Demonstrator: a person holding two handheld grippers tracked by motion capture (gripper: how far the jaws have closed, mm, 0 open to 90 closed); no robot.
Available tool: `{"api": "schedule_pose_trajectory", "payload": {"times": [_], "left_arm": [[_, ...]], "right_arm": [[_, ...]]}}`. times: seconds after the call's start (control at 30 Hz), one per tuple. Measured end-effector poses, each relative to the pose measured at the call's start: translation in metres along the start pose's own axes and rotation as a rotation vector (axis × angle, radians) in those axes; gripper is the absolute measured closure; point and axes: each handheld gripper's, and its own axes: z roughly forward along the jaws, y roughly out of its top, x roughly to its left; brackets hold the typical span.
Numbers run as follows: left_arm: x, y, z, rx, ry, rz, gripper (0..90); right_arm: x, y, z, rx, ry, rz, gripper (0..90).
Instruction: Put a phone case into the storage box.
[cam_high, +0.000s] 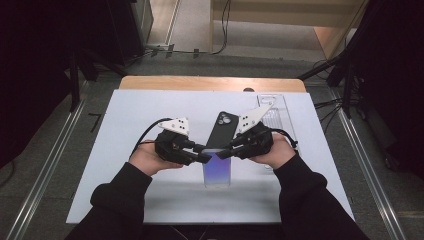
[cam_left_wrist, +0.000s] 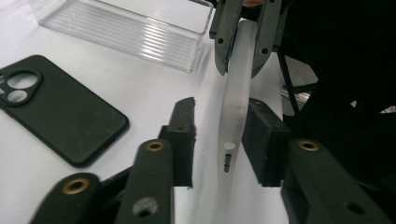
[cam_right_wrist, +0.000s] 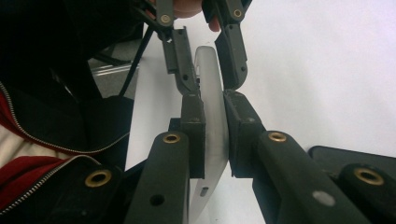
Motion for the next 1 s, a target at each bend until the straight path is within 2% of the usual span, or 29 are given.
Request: {"api": "schedule_pose_trajectory", "payload": {"times": [0.07,0.13,0.23,0.47,0.57,0.73,0.77,0.9,1.0], "left_arm": [[0.0,0.0,0.001,0.008,-0.021,-0.013,75.6],[-0.001,0.0,0.001,0.014,-0.036,-0.007,80.4],[-0.001,0.0,0.002,0.019,-0.056,-0.016,80.9],[0.0,0.0,-0.002,0.008,-0.068,-0.027,81.2],[0.0,0.0,-0.005,0.008,-0.072,-0.046,81.3],[0.002,0.0,-0.01,0.004,-0.042,-0.092,81.3],[0.002,0.0,-0.012,0.001,-0.033,-0.105,81.2],[0.004,0.0,-0.017,0.001,0.013,-0.141,81.2],[0.005,0.0,-0.021,-0.005,0.05,-0.162,81.1]], "right_arm": [[0.0,0.0,0.0,0.002,0.004,0.001,77.0],[-0.001,-0.001,0.001,0.006,0.012,0.004,77.0],[-0.002,-0.002,0.001,0.007,0.029,0.006,76.9],[-0.002,-0.002,0.002,-0.003,0.05,0.019,76.0],[-0.002,-0.002,-0.001,-0.027,0.044,0.045,64.4],[-0.003,-0.003,-0.009,-0.079,0.008,0.071,48.4],[-0.003,-0.004,-0.01,-0.089,-0.008,0.075,43.0],[-0.002,-0.006,-0.01,-0.108,-0.048,0.074,32.3],[-0.001,-0.006,-0.009,-0.118,-0.069,0.104,24.6]]}}
